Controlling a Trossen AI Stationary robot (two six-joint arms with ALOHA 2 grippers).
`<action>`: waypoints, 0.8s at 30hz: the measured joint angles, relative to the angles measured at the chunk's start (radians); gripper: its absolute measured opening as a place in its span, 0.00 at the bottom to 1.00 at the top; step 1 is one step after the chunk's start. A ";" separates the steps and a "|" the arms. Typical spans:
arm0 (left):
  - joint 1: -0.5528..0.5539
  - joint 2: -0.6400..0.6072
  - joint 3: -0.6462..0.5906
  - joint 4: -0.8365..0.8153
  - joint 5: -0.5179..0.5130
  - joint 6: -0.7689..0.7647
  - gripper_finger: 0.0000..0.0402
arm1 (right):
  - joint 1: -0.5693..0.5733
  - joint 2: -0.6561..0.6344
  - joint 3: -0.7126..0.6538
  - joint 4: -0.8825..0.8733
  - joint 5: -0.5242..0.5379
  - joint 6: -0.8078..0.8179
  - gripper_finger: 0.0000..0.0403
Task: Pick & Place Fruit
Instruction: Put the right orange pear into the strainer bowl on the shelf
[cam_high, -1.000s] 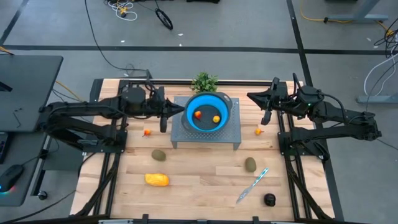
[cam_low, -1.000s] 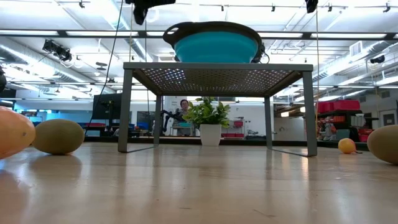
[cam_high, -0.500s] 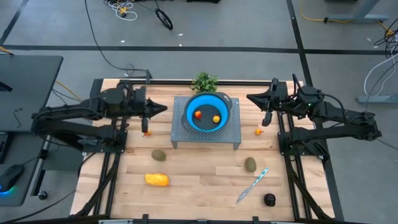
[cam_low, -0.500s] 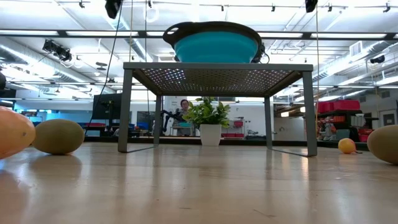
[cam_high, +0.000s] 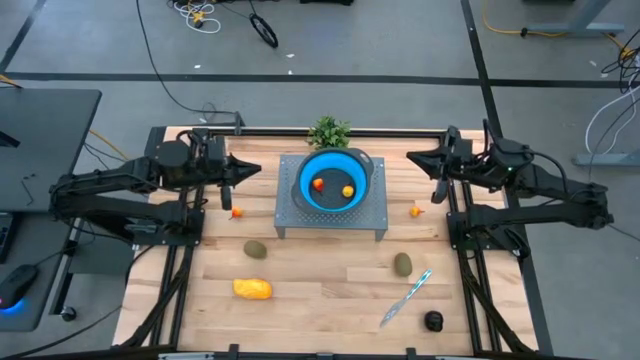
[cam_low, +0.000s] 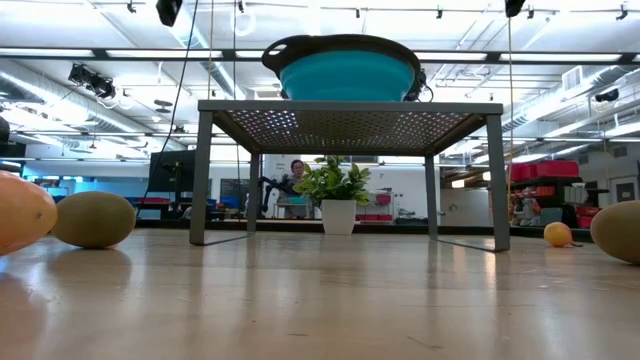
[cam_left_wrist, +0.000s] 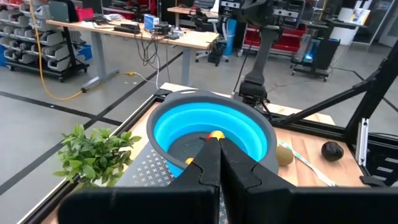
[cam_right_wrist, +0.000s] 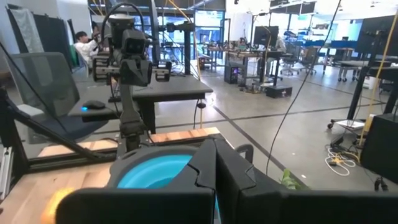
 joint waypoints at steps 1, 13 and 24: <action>0.000 0.000 0.000 0.000 -0.001 -0.001 0.00 | 0.000 -0.010 0.000 -0.016 0.000 0.000 0.00; 0.000 0.000 0.000 0.000 -0.005 0.000 0.00 | 0.000 -0.089 0.000 -0.137 0.000 0.018 0.00; 0.000 0.000 0.000 0.000 -0.007 0.000 0.00 | 0.000 -0.090 0.000 -0.179 -0.094 0.058 0.00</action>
